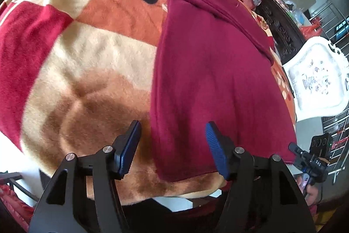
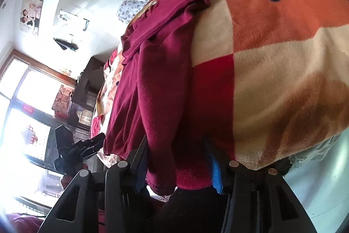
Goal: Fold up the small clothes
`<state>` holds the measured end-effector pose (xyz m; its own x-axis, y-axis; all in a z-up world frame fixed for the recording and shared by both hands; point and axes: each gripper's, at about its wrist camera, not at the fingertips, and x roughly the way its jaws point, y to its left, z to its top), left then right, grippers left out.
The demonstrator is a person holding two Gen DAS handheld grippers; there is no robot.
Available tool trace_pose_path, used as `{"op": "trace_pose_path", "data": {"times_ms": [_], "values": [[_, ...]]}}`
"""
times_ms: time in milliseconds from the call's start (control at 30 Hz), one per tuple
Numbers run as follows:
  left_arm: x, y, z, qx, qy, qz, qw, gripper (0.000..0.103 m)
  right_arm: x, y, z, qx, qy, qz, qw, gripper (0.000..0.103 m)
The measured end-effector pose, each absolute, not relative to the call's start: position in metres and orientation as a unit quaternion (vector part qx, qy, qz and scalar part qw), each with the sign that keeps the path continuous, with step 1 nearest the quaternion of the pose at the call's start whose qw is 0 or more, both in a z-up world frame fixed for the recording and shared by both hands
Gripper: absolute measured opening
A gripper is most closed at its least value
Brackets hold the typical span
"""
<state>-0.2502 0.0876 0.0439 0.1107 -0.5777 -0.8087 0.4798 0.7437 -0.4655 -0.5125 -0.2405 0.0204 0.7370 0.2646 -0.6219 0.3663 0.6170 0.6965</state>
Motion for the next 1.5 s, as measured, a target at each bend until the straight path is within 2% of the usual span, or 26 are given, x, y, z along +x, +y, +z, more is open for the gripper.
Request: {"op": "trace_pose_path", "data": {"times_ms": [167,200,267,300,333,400,500,767,900,1100,1500], "values": [[-0.257,0.071,0.041,-0.023,0.556,-0.370,0.744,0.061,-0.510,-0.230,0.014,0.437,0.362,-0.013,0.824,0.045],[-0.259,0.067,0.042,-0.013,0.555,-0.374,0.743,0.061,-0.508,-0.226,0.015,0.430,0.364,-0.010,0.826,0.039],[-0.262,0.060,0.043,0.012,0.548,-0.382,0.744,0.041,-0.505,-0.217,0.019,0.411,0.368,-0.006,0.834,0.027],[-0.263,0.057,0.042,0.021,0.548,-0.381,0.745,0.020,-0.504,-0.213,0.023,0.396,0.368,-0.008,0.841,0.023],[-0.262,0.056,0.041,0.027,0.549,-0.374,0.747,0.012,-0.505,-0.210,0.026,0.388,0.365,-0.008,0.846,0.020],[-0.259,0.056,0.041,0.019,0.550,-0.374,0.746,0.009,-0.506,-0.210,0.035,0.380,0.355,-0.008,0.854,0.016],[-0.258,0.059,0.047,0.016,0.544,-0.378,0.749,0.007,-0.508,-0.210,0.047,0.370,0.345,-0.009,0.863,0.012],[-0.249,0.096,0.103,-0.019,0.495,-0.406,0.768,0.006,-0.495,-0.177,0.086,0.336,0.343,0.058,0.875,0.011],[-0.240,0.109,0.097,-0.022,0.504,-0.393,0.769,0.006,-0.486,-0.163,0.083,0.315,0.366,0.066,0.873,0.011],[-0.240,0.110,0.070,-0.037,0.536,-0.373,0.756,0.006,-0.495,-0.184,0.071,0.352,0.371,0.052,0.858,0.011],[-0.248,0.084,0.126,0.008,0.471,-0.383,0.794,0.006,-0.486,-0.212,0.120,0.352,0.308,0.068,0.881,0.011]]}}
